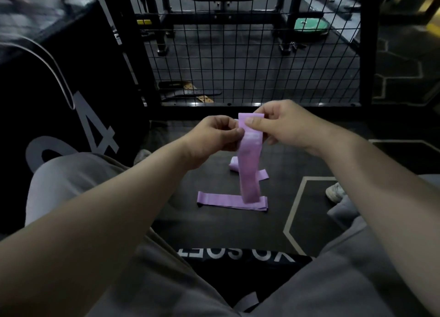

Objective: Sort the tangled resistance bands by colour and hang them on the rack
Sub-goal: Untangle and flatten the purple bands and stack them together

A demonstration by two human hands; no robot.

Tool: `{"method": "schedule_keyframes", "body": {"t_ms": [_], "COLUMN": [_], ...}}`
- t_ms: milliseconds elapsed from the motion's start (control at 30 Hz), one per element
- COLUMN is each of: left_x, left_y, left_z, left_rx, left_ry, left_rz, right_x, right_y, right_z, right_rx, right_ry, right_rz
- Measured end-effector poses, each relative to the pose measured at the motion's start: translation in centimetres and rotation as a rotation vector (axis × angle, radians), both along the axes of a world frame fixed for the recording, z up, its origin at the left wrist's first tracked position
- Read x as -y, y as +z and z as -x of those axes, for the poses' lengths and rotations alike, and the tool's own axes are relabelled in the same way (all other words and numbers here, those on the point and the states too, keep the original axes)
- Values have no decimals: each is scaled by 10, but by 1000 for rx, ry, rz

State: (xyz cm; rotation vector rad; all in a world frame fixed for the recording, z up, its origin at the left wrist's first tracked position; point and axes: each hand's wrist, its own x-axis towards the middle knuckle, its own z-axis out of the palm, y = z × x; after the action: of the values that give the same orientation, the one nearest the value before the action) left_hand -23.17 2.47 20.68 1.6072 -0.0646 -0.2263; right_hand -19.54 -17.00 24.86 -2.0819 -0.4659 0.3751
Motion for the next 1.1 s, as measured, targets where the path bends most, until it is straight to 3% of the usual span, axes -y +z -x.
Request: {"method": "schedule_keyframes", "body": {"t_ms": [100, 167, 367, 500, 700, 900, 1100], "left_x": [2, 3, -6, -23, -65, -94, -93], "left_y": [-1, -4, -37, -64, -113, -179, -250], "left_z": [-3, -4, -6, -17, -37, -56, -66], "left_rx": [-17, -59, -171, -329, -523, -640, -725], "left_ry": [-18, -41, -171, -155, -65, 265, 371], "left_rz": [66, 96, -62, -132, -410, -436, -524], "right_x": [-6, -9, -7, 1, 13, 19, 22], "right_y": [0, 0, -23, -60, -128, -210, -282], "right_z": [-4, -8, -32, -51, -66, -75, -77], "right_rx": [81, 97, -42, -215, -559, -715, -801], "right_ry": [-49, -120, -391, -614, -892, -983, -907], "right_rz": [50, -31, -263, -346, -436, -228, 103]}}
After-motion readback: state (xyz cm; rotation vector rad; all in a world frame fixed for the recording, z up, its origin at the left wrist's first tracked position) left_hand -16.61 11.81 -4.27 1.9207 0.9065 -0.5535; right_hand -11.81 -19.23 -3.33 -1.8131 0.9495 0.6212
